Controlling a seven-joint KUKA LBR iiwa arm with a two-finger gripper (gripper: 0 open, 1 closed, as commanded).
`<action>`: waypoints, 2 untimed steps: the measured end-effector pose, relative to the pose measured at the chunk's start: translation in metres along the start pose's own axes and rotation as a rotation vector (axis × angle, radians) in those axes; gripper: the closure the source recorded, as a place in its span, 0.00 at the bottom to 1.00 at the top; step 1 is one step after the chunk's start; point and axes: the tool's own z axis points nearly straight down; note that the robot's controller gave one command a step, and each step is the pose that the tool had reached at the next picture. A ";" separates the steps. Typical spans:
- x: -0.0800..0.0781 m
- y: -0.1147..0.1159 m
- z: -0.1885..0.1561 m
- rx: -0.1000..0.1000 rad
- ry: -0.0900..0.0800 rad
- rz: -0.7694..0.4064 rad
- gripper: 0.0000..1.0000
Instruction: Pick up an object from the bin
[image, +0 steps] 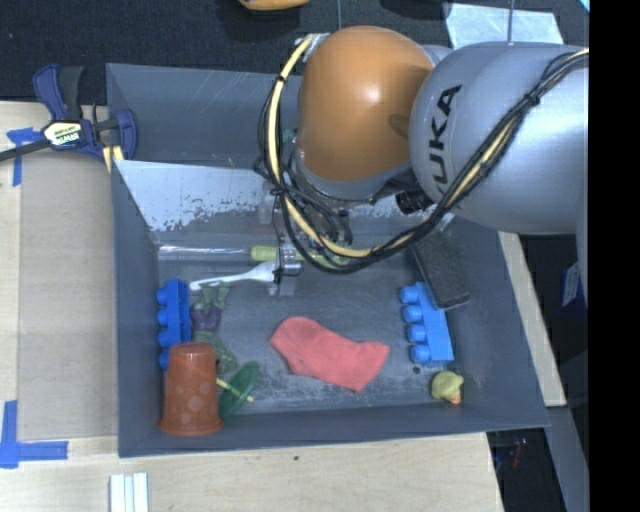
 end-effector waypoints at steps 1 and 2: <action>-0.021 0.000 0.084 -0.001 -0.003 0.004 0.00; -0.028 -0.001 0.114 -0.001 -0.003 -0.016 0.00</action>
Offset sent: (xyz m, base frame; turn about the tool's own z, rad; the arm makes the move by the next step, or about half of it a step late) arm 0.0390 -0.0006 -0.0813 -0.0443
